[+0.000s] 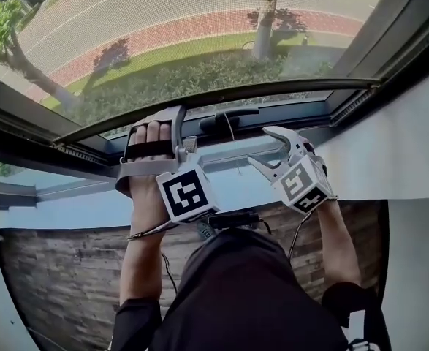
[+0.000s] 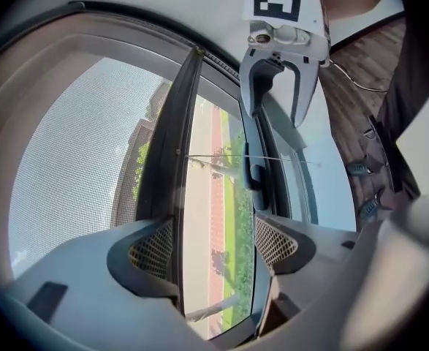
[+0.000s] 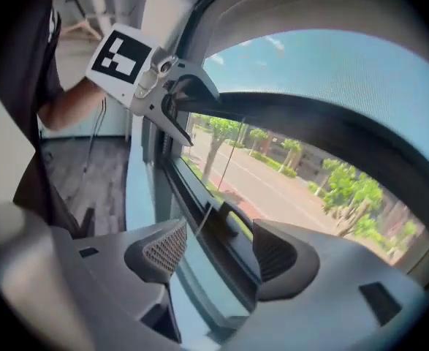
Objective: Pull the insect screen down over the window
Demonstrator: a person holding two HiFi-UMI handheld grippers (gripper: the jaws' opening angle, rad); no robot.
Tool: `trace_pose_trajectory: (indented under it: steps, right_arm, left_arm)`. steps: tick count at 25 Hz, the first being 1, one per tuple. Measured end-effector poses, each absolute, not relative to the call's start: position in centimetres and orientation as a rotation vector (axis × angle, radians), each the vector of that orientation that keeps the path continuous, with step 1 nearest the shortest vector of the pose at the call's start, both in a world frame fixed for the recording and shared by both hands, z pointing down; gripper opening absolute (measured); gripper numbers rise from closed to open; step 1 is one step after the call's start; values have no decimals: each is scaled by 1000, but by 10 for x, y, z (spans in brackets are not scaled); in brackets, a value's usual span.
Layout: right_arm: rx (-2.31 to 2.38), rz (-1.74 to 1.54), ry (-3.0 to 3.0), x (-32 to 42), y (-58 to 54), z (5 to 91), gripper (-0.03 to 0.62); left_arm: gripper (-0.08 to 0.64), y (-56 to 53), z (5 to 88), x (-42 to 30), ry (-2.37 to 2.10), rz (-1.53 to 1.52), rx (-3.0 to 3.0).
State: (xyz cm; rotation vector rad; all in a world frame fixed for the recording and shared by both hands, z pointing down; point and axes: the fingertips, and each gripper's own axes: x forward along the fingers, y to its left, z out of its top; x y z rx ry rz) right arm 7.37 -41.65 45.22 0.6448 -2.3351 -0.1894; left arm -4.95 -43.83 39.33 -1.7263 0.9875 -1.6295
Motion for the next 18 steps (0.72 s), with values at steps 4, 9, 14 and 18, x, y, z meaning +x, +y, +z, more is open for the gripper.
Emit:
trace_pose_trajectory:
  steps: [4, 9, 14, 18]
  right_arm:
    - [812, -748, -2091, 81, -440, 379, 264]
    - [744, -1003, -1756, 79, -471, 368, 264]
    - [637, -1004, -1601, 84, -475, 381, 264]
    - [515, -915, -1610, 84, -472, 402, 262]
  left_arm:
    - [368, -437, 396, -49, 989, -1639, -1740]
    - [368, -438, 395, -50, 1007, -1629, -1735]
    - [368, -439, 393, -49, 1017, -1617, -1724]
    - [368, -436, 417, -48, 1006, -1640, -1807]
